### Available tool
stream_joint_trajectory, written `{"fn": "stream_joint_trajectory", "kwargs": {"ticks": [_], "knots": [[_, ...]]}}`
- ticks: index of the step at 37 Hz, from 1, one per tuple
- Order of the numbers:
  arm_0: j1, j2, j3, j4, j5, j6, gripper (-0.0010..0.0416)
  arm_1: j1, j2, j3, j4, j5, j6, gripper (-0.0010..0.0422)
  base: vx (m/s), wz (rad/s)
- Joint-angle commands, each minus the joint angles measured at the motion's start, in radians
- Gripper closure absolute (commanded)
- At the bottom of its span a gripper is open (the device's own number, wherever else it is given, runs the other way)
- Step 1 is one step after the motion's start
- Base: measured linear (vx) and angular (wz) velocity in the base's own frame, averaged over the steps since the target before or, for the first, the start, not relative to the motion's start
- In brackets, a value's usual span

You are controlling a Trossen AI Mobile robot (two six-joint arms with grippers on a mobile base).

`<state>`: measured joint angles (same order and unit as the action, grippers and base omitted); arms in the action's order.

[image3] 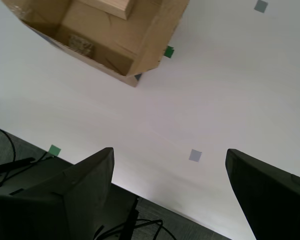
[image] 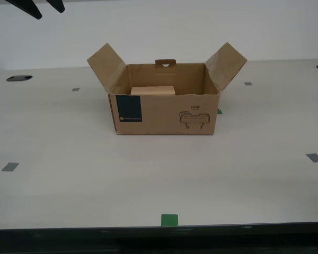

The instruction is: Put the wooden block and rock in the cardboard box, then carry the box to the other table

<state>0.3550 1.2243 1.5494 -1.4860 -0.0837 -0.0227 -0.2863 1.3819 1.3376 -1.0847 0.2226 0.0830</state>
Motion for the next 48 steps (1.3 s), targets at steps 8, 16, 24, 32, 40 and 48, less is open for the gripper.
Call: {"fn": "stream_joint_trajectory", "kwargs": {"ticks": [8,16,24,32,40,48], "knots": [[-0.129,0.001,-0.177,0.122,-0.096,-0.065,0.0104,0.013,0.006,0.0,0.043,0.039,0.002,0.0133,0.0,0.0],[-0.206,0.005,-0.262,0.241,-0.182,-0.087,0.0123,0.016,0.021,-0.002,0.053,0.068,-0.008,0.0133,0.0,0.0],[-0.219,0.054,-0.282,0.267,-0.194,-0.098,0.0145,0.023,0.021,-0.031,0.094,0.068,-0.024,0.0133,0.0,0.0],[-0.219,0.114,-0.285,0.336,-0.232,-0.108,0.0153,0.033,0.021,-0.09,0.154,0.069,-0.054,0.0133,0.0,0.0],[-0.219,0.189,-0.286,0.373,-0.238,-0.109,0.012,0.04,0.021,-0.157,0.233,0.076,-0.103,0.0133,0.0,0.0],[-0.219,0.261,-0.286,0.447,-0.239,-0.109,0.0087,0.044,0.046,-0.145,0.31,0.075,-0.148,0.0133,0.0,0.0]]}}
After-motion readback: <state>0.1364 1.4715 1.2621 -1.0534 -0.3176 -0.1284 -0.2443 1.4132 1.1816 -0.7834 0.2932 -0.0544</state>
